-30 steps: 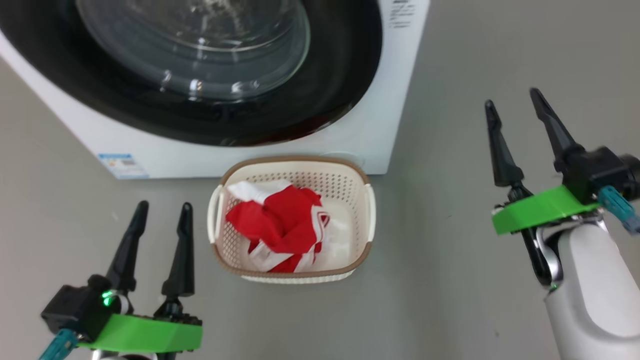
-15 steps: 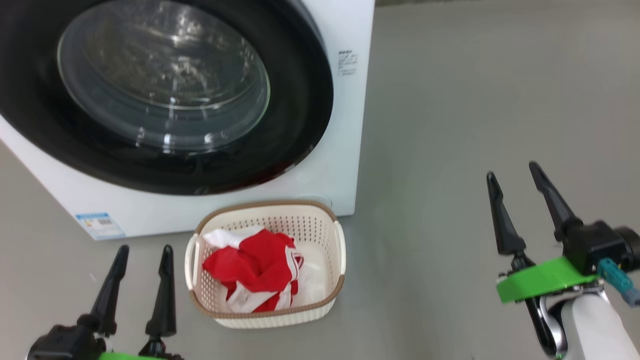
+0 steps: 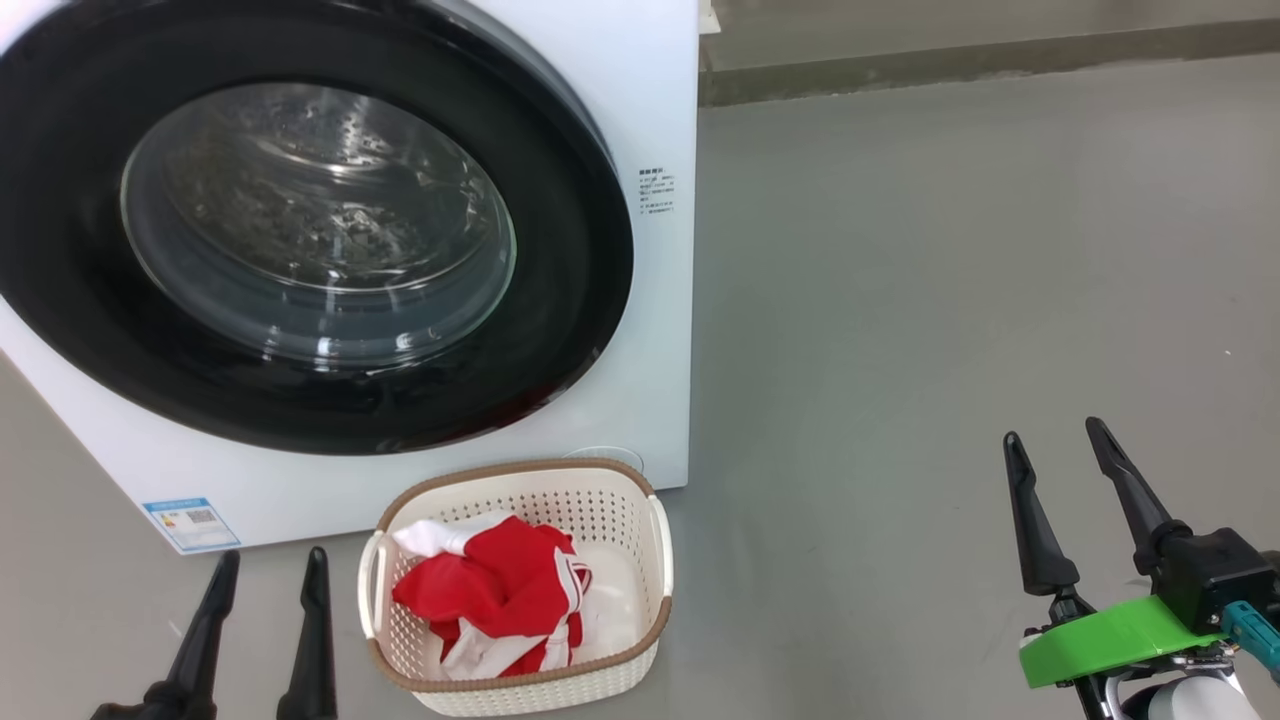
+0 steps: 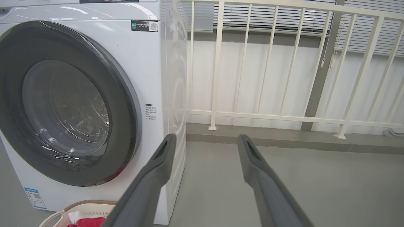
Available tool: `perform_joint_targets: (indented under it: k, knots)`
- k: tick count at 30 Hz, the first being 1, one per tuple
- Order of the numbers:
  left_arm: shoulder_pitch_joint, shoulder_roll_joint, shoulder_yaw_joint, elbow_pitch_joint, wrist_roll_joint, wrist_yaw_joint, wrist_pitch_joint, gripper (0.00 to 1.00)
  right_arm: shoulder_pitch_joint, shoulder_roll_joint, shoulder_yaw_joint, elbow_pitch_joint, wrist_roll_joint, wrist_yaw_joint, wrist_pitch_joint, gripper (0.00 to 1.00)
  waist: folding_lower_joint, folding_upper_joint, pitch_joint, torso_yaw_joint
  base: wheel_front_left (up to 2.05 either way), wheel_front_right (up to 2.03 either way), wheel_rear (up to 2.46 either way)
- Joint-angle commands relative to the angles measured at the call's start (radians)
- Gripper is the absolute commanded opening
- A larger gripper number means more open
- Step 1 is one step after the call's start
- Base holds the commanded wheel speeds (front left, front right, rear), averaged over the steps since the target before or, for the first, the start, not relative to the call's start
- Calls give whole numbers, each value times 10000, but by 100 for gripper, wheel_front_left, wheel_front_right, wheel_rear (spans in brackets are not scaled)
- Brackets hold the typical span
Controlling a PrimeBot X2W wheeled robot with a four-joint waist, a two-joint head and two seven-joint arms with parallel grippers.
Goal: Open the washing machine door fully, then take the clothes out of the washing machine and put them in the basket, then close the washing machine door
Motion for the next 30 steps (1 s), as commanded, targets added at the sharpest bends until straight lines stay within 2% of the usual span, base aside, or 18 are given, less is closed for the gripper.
perform_joint_targets:
  k: [1,8,11,12,19,23,30]
  knots:
    - [-166,105,366,-299,78,73,-90,100,-147,-55,207,-289,60,-34,8,100,0,0,-24,-6,0,0,0]
    - [-85,75,325,-283,114,50,-90,100,-31,-55,213,-320,104,-34,8,100,0,0,-90,107,0,0,0]
    - [-9,167,314,-224,426,198,-90,100,-2,-55,182,-316,216,-34,8,100,0,0,-98,149,0,0,0]
    - [152,31,-6,13,401,170,2,0,192,25,-13,-27,109,0,0,0,0,-1,-99,146,0,0,0]
    - [228,-178,-31,698,151,165,174,0,376,181,2,619,383,1,106,0,2,0,-89,162,0,0,0]
    - [169,-177,-13,734,-313,151,300,0,352,173,-6,613,862,0,232,0,23,0,-90,175,0,0,0]
    - [73,-175,-21,794,-1122,127,476,0,307,160,6,612,1695,-2,421,0,1,0,-37,197,0,0,0]
